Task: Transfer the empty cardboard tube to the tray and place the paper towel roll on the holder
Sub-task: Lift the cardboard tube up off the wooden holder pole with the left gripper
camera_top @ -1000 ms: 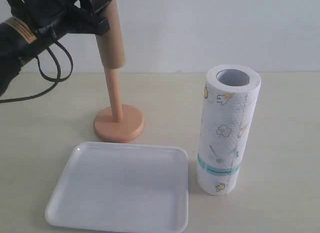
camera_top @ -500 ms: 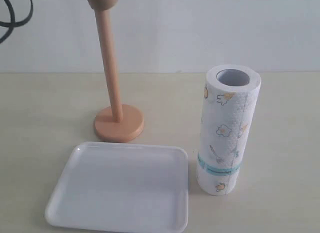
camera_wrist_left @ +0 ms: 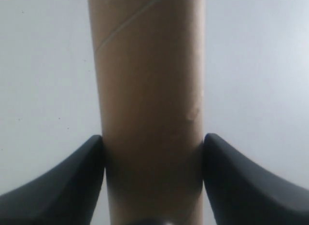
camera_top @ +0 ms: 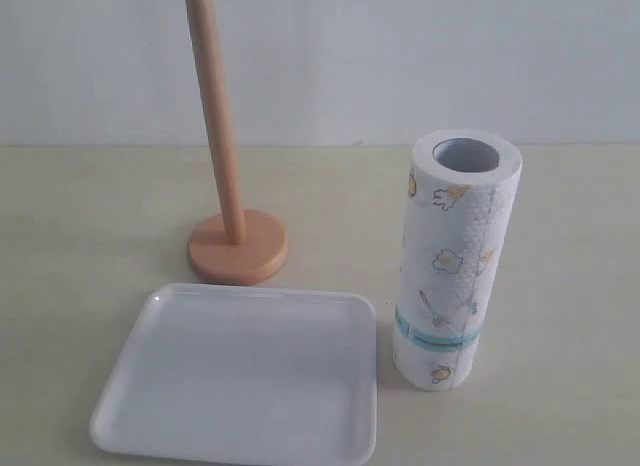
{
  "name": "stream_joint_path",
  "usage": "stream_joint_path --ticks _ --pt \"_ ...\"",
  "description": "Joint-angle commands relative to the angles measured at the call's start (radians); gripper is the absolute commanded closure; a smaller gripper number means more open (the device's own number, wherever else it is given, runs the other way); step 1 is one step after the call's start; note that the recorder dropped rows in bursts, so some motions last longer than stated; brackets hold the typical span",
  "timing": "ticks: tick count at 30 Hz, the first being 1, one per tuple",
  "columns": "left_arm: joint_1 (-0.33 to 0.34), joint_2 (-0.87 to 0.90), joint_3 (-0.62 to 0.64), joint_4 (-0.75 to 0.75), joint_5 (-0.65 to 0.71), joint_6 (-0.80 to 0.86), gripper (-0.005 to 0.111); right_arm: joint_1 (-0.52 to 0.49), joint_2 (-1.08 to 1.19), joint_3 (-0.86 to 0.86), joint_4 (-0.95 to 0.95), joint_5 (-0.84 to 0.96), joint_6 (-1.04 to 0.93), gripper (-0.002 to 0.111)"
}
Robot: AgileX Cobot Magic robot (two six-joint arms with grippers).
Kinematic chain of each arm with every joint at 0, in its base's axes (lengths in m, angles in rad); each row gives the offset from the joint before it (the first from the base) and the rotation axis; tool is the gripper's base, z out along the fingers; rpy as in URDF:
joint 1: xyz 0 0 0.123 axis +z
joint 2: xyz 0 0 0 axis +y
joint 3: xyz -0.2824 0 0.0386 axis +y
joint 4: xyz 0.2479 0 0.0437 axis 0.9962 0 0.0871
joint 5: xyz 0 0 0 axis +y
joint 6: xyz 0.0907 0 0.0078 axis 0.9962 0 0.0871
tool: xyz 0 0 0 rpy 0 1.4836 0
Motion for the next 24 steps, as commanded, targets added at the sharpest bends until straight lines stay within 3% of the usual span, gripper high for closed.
stream_joint_path --ticks 1,6,13,22,24 --pt "-0.005 -0.064 -0.007 0.015 0.157 0.039 0.103 -0.003 -0.005 -0.001 -0.001 -0.008 -0.002 0.106" --pt "-0.005 -0.129 -0.007 0.015 0.354 0.133 0.103 -0.003 -0.005 -0.001 -0.001 -0.008 -0.002 0.106" --pt "-0.005 -0.192 -0.007 0.015 0.525 0.179 0.103 -0.003 -0.005 -0.001 -0.001 -0.008 -0.002 0.106" --pt "-0.005 -0.207 -0.007 0.374 0.860 0.230 0.103 -0.003 -0.005 -0.001 -0.001 -0.008 -0.002 0.106" --pt "-0.005 -0.204 -0.007 0.391 0.910 0.272 0.103 -0.003 -0.005 -0.001 -0.001 -0.008 -0.002 0.106"
